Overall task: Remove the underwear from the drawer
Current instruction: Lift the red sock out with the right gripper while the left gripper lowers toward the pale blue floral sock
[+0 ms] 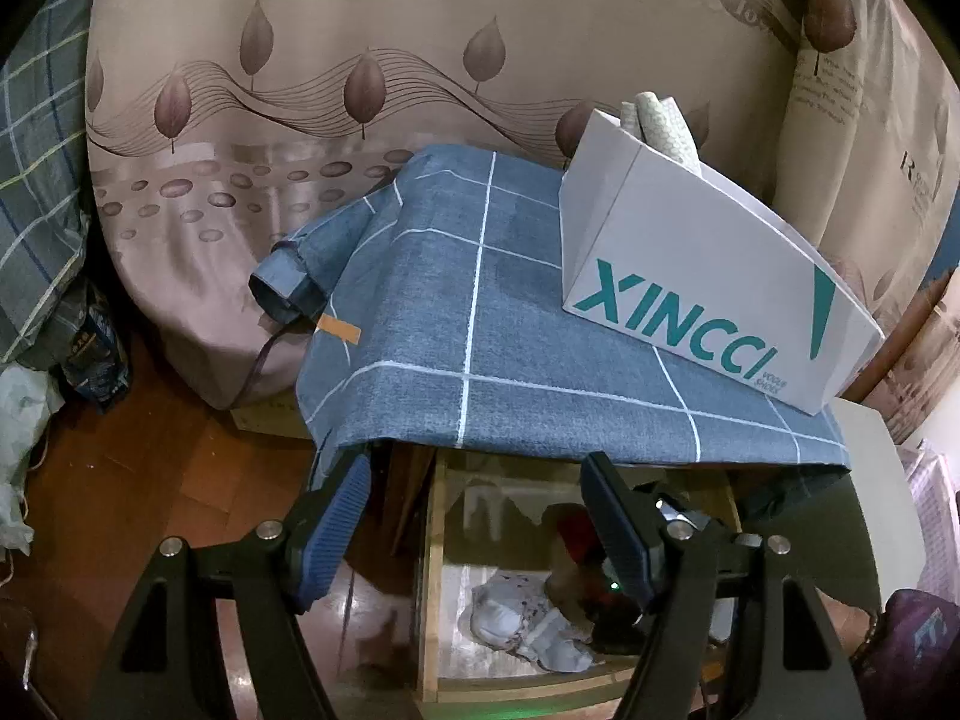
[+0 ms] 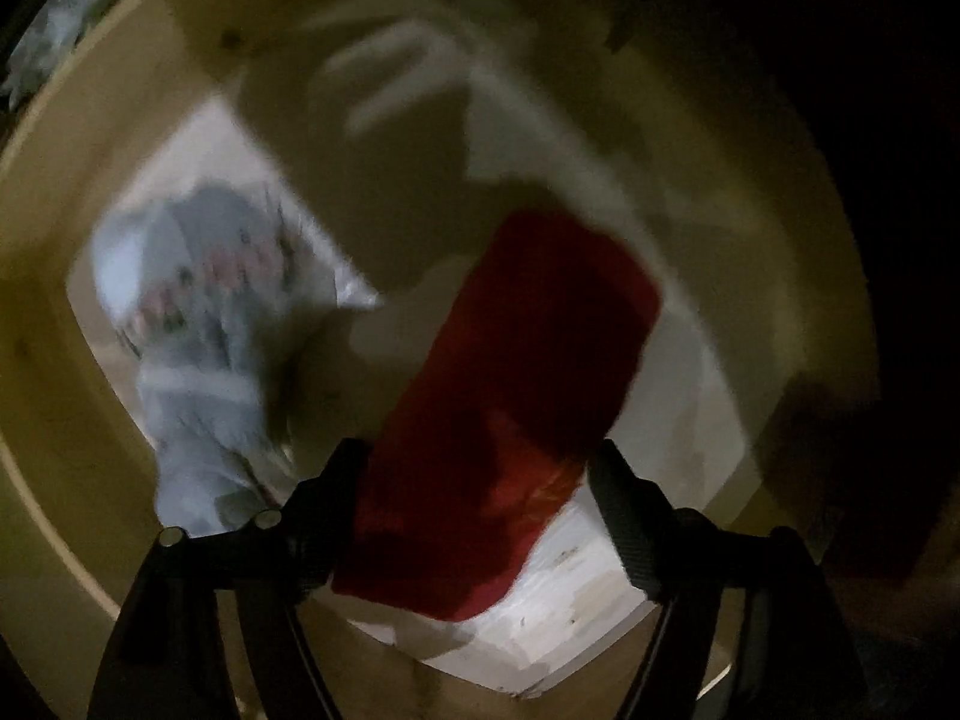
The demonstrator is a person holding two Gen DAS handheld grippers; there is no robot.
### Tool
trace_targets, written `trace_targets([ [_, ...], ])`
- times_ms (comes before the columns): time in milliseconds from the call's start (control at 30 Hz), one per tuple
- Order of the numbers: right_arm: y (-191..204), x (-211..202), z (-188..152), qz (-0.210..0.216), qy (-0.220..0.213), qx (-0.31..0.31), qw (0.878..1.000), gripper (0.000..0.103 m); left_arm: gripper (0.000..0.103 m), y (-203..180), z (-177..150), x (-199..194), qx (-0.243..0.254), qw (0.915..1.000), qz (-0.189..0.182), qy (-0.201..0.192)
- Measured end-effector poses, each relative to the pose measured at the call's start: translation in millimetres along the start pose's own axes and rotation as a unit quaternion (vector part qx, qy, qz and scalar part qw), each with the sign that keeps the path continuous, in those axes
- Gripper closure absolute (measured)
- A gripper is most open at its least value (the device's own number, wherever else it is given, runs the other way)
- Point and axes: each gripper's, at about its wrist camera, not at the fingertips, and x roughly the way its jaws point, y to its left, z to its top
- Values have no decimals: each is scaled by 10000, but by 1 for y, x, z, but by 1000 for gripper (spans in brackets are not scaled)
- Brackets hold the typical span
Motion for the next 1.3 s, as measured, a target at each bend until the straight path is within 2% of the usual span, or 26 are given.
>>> trace_targets([
  [33,-3,1,-1,82,3,59,9999,37,28,0,0,0,-2,10000,-3,-1],
  [67,-5,0,-2,148,-31,100,9998,46,28,0,0,0,1,10000,-3,-3],
  [100,-5,0,-3,81,-52,66,9999,58,28,0,0,0,18,10000,-3,-6],
  [200,4,-5,-11,-228,-131,-317,9992,66,28,-1,-1,-1,111,9999,-3,-43],
  [267,7,-13,-19,-436,-220,-512,9975,66,28,-2,-1,-2,164,9998,-36,-60],
  [433,6,-37,-44,-522,-362,-714,9954,66,28,-10,-3,-4,408,9990,-139,-91],
  [567,-12,-63,-74,-140,-658,-180,9976,66,28,-24,-8,0,800,9967,-141,42],
  [667,-29,-85,-95,240,-1058,527,9927,66,28,-37,-13,6,1085,9937,-148,230],
  [800,-38,-120,-124,654,-1661,1401,9739,66,28,-51,-21,22,1347,9882,-241,688],
  [1000,-62,-165,-171,1203,-2510,2414,9296,66,28,-68,-31,51,1277,9799,-549,1432],
  [1100,-70,-176,-189,1412,-2865,2666,9093,66,28,-81,-40,70,1256,9751,-443,1774],
  [1300,-75,-183,-195,1616,-3139,2757,8941,66,28,-91,-62,114,857,9614,-277,2600],
])
